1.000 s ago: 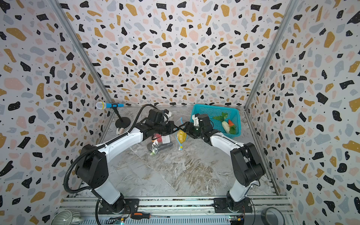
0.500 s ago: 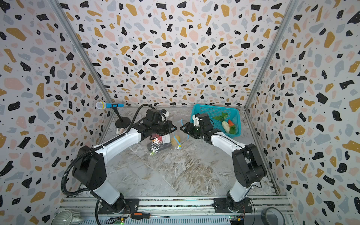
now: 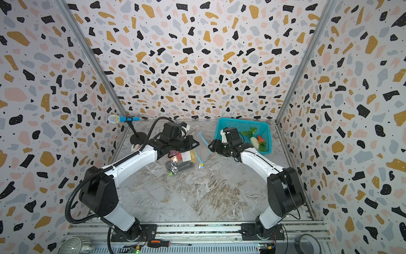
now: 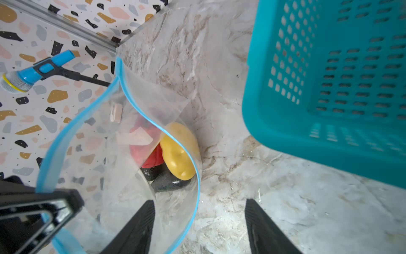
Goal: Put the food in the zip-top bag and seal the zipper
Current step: 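Open the right gripper and move it back over the teal basket, then lower the right gripper onto the white cabbage stem and grasp it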
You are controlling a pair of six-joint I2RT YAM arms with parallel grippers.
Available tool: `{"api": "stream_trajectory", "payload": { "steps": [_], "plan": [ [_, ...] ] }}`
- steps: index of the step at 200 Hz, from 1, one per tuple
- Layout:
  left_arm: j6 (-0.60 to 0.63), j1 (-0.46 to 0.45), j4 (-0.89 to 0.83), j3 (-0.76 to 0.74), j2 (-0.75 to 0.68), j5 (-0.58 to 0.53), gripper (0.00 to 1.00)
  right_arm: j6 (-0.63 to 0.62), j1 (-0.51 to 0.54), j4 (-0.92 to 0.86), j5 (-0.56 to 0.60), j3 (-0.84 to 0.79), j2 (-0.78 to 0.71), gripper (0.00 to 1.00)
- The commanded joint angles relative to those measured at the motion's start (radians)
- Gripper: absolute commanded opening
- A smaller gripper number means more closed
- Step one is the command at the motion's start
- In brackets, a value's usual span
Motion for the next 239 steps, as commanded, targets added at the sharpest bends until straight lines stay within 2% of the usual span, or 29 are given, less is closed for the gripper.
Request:
{"api": "stream_trajectory", "payload": {
  "steps": [1, 46, 70, 95, 111, 166, 239],
  "plan": [
    [0.005, 0.005, 0.020, 0.023, -0.009, 0.018, 0.00, -0.119, -0.054, -0.142, 0.124, 0.116, 0.000, 0.67],
    [0.011, 0.005, 0.029, 0.023, 0.005, 0.052, 0.00, -0.359, -0.172, -0.324, 0.279, 0.345, 0.128, 0.66],
    [0.011, 0.005, 0.042, 0.009, 0.010, 0.063, 0.00, -0.457, -0.186, -0.381, 0.478, 0.440, 0.220, 0.66],
    [0.003, 0.005, 0.058, 0.003, 0.016, 0.074, 0.00, -0.511, -0.233, -0.466, 0.606, 0.540, 0.335, 0.66],
    [0.001, 0.003, 0.067, -0.003, 0.021, 0.081, 0.00, -0.526, -0.272, -0.498, 0.621, 0.585, 0.400, 0.66],
    [-0.001, 0.003, 0.076, -0.012, 0.027, 0.087, 0.00, -0.548, -0.371, -0.517, 0.562, 0.667, 0.552, 0.66],
    [-0.010, 0.002, 0.083, -0.021, 0.024, 0.073, 0.00, -0.564, -0.391, -0.515, 0.525, 0.706, 0.642, 0.65]
  ]
}}
